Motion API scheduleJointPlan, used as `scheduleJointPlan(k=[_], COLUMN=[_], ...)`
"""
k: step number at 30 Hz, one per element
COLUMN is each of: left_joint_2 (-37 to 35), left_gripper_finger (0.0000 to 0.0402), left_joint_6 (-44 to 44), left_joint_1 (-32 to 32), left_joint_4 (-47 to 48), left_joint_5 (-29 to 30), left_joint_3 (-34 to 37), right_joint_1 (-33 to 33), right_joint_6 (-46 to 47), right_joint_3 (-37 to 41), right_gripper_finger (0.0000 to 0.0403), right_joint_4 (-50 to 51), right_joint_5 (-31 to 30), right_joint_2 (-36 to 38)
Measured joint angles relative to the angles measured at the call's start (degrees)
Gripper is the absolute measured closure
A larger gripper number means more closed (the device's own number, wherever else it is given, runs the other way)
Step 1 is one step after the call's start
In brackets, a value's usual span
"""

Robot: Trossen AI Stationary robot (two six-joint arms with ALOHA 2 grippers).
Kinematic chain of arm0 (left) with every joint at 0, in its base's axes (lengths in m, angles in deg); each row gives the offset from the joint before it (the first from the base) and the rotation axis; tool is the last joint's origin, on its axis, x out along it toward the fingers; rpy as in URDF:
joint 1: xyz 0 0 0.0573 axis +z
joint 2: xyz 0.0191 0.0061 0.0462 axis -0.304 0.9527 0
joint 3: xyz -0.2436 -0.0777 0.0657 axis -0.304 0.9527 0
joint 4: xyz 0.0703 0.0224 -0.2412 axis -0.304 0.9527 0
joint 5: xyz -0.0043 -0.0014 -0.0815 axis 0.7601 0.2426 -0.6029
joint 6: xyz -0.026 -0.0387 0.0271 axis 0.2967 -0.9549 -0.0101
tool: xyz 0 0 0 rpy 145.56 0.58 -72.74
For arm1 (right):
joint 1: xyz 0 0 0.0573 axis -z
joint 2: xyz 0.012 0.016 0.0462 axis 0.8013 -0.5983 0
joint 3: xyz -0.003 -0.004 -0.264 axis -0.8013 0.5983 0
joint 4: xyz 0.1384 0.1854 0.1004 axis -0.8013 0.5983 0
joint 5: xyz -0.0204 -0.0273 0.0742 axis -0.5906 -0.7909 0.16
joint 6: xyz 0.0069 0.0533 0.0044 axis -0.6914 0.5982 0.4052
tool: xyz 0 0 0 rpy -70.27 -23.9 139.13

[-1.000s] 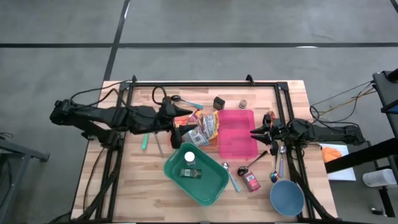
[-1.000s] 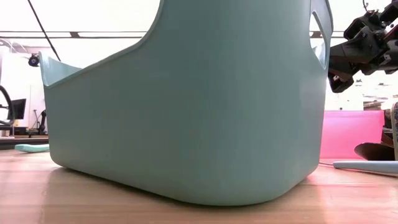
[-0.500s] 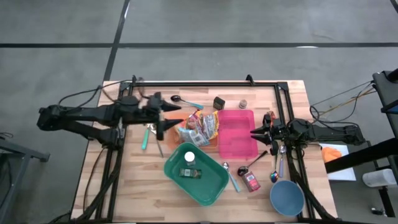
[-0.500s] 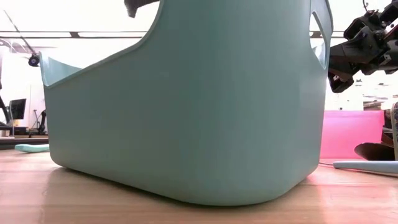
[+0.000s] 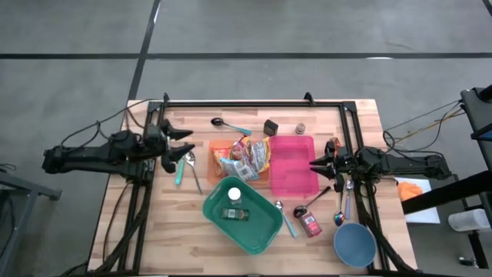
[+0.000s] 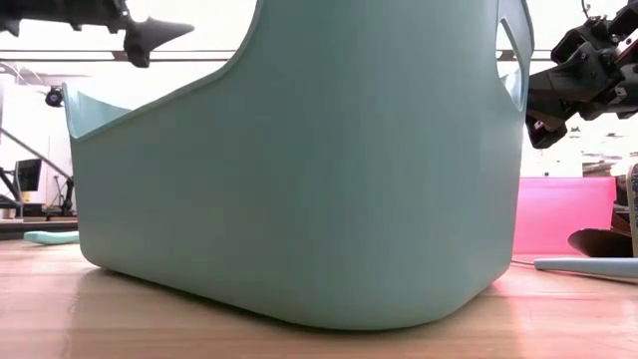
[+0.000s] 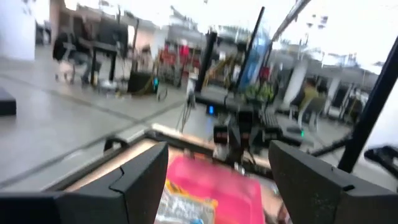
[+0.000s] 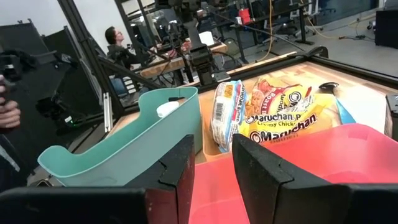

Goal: Pick & Place Food Item
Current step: Put the green seasoning can into the green bin

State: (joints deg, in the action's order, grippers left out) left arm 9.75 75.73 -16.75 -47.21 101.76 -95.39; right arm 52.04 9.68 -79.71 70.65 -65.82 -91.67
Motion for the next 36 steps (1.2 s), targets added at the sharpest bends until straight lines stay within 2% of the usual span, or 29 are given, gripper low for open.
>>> scheduleJointPlan(k=[4, 9, 13, 33, 36], left_joint_2=[-5.61, -9.95, -11.1, -10.93, -9.51], left_gripper_finger=[0.012, 0.012, 0.012, 0.012, 0.012], left_joint_6=[1.01, -8.91, -6.67, -6.44, -5.2], left_joint_1=[0.0, -0.06, -0.02, 0.0, 0.0], left_joint_4=[-1.74, -1.74, -4.91, -5.49, -3.53], left_joint_5=[-0.05, -0.06, -0.04, 0.32, -1.07], left_joint_3=[4.78, 9.31, 11.29, 11.42, 9.38], right_joint_1=[0.02, 0.02, 0.02, 0.0, 0.01], right_joint_6=[0.0, 0.0, 0.0, 0.0, 0.0], right_joint_3=[0.0, 0.01, 0.01, 0.01, 0.0], right_gripper_finger=[0.0296, 0.0296, 0.0296, 0.0296, 0.0296], right_joint_4=[0.0, 0.0, 0.0, 0.0, 0.0], right_joint_5=[0.0, 0.0, 0.0, 0.0, -0.01], right_joint_2=[0.0, 0.0, -0.02, 0.0, 0.0])
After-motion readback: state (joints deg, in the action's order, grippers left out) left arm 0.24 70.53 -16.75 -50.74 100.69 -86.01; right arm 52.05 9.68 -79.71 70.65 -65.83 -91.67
